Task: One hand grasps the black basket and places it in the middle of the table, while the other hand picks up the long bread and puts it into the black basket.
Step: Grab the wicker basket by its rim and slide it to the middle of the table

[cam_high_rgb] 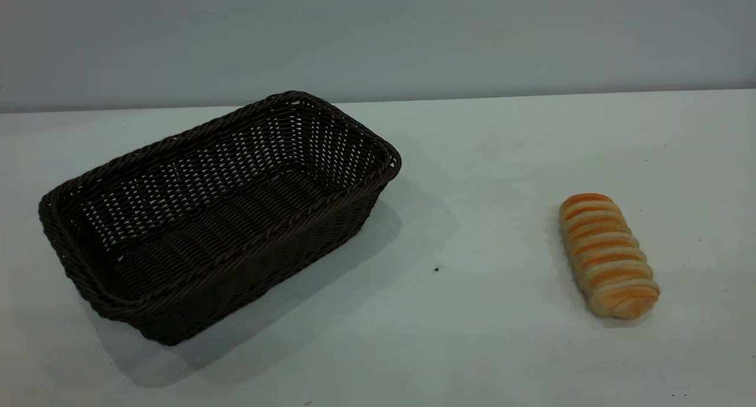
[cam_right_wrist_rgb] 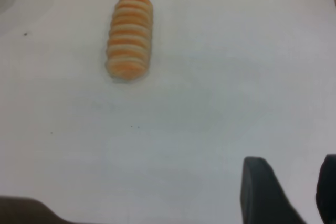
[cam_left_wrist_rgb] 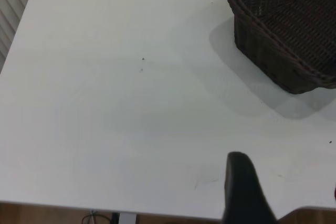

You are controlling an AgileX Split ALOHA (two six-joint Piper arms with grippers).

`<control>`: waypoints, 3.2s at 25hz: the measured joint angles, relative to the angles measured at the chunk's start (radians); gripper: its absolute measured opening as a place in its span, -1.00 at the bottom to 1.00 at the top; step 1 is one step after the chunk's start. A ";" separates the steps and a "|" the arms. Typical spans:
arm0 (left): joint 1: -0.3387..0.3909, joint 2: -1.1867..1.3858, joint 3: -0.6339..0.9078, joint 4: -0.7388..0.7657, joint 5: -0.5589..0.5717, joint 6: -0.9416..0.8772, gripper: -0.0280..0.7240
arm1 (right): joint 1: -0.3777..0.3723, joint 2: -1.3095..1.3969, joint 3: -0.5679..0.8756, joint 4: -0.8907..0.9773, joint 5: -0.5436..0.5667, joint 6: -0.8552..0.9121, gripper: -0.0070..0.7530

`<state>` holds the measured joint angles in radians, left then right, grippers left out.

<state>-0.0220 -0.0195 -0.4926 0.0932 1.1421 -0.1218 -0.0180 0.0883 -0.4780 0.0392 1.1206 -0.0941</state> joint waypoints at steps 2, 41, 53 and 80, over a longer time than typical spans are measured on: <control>0.000 0.000 0.000 0.000 0.000 0.000 0.34 | 0.000 0.000 0.000 0.000 0.000 0.000 -0.35; 0.000 0.000 -0.006 0.003 -0.012 0.000 0.34 | 0.000 0.000 0.000 0.001 0.000 0.000 -0.35; 0.000 0.292 -0.065 -0.011 -0.084 -0.070 0.34 | 0.000 0.149 -0.016 0.144 -0.261 -0.071 0.10; -0.042 1.694 -0.364 -0.203 -0.648 -0.282 0.33 | 0.000 0.596 -0.016 0.271 -0.441 -0.236 0.31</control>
<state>-0.0643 1.6742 -0.8562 -0.1095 0.4939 -0.4036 -0.0180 0.6838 -0.4937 0.3104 0.6801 -0.3300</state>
